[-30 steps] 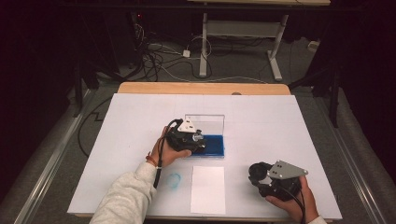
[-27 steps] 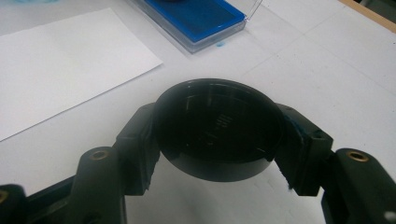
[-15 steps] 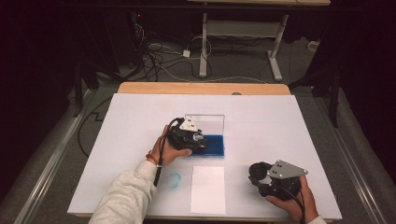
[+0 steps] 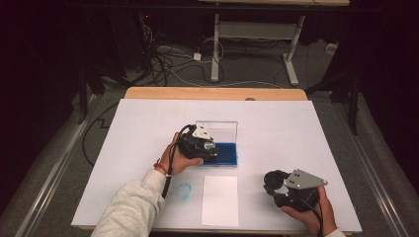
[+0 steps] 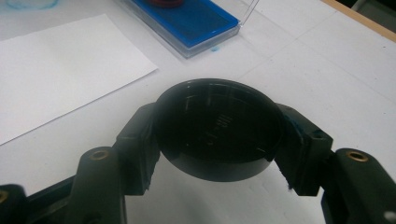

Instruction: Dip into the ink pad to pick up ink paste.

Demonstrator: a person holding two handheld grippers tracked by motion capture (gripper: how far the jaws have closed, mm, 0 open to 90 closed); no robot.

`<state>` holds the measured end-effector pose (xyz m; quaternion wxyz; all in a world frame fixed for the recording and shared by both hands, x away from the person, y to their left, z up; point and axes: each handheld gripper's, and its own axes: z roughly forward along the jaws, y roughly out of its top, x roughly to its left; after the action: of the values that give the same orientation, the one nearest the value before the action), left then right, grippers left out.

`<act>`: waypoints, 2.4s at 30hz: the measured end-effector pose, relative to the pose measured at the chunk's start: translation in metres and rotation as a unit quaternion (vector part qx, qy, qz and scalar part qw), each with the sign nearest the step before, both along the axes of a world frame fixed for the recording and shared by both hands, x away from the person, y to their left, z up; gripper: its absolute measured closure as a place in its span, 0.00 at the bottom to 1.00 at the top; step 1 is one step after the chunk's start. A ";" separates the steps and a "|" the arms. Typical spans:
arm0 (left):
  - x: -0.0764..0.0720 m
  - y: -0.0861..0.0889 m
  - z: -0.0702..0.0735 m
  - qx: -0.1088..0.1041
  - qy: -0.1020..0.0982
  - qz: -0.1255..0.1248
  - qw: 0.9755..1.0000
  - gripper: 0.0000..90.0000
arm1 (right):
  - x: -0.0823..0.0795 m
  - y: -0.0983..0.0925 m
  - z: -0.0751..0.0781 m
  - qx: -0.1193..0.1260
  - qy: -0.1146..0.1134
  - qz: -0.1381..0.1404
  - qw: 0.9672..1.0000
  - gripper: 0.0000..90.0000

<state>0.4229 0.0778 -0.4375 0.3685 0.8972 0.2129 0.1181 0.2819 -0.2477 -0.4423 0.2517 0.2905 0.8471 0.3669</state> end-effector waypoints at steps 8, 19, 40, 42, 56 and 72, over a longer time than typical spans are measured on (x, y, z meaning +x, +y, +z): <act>-0.001 -0.001 0.000 0.004 -0.002 0.000 1.000 0.61 | 0.000 0.001 -0.001 -0.002 0.003 0.003 1.000 0.42; -0.001 0.002 0.002 0.012 0.004 -0.007 1.000 0.61 | -0.001 0.000 0.001 0.003 -0.006 0.002 1.000 0.42; -0.001 0.004 0.003 -0.004 0.000 0.011 1.000 0.61 | -0.007 -0.005 0.003 0.002 -0.011 -0.002 1.000 0.43; -0.004 0.009 0.007 -0.016 -0.004 0.013 1.000 0.61 | -0.007 -0.006 0.003 0.003 -0.013 -0.003 1.000 0.43; -0.021 0.036 0.036 -0.061 -0.027 0.020 0.998 0.61 | -0.009 -0.009 0.005 0.008 -0.019 -0.004 1.000 0.43; -0.040 0.053 0.052 -0.077 -0.050 0.006 0.996 0.61 | -0.006 -0.010 0.005 0.013 -0.016 -0.003 1.000 0.43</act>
<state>0.3831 0.1311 -0.3854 0.4463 0.8576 0.2083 0.1479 0.2763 -0.2582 -0.4377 0.2628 0.2897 0.8374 0.3817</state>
